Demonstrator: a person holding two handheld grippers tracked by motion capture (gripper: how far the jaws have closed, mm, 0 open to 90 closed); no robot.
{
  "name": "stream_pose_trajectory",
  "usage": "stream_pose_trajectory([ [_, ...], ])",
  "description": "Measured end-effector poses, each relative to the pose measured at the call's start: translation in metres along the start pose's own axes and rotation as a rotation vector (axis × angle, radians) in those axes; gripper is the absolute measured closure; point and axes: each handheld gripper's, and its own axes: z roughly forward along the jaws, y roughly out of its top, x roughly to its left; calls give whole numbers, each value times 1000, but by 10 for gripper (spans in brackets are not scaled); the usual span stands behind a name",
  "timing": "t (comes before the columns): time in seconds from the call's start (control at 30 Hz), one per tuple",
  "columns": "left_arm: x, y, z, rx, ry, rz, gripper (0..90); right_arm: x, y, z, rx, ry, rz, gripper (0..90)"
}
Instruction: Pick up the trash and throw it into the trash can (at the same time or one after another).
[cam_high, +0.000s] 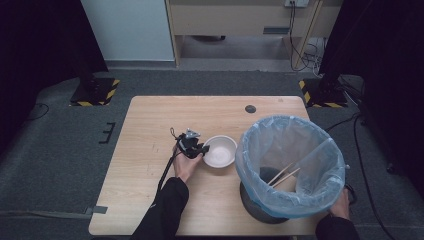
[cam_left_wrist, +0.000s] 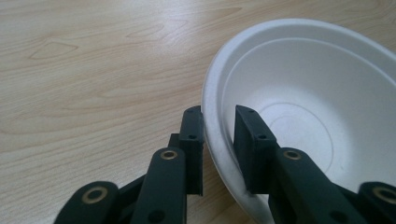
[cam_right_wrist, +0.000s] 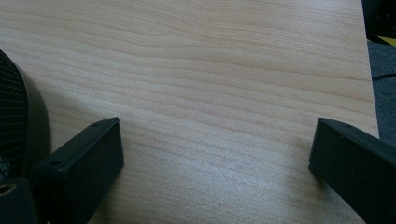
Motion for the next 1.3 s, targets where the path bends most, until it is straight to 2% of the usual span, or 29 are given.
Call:
stream_pose_trajectory([
  [0.27,-1,4,-5,-27,-42,-34,803,0,0,0,0,1,-3,30],
  [0.4,-3,9,-14,-47,-49,-19,815,0,0,0,0,1,-3,30],
  [0.57,-4,17,-27,-65,-44,29,824,0,0,0,0,1,-3,30],
  [0.77,-2,28,-56,-129,-35,61,833,0,0,0,0,1,-1,30],
  [0.87,-2,34,-71,-159,-16,92,834,0,0,0,-1,1,-3,30],
  [1.07,-6,45,-106,-250,-27,130,833,0,0,0,0,0,-1,30],
  [1.3,-11,46,-142,-318,-33,173,833,0,0,0,-1,0,-3,30],
])
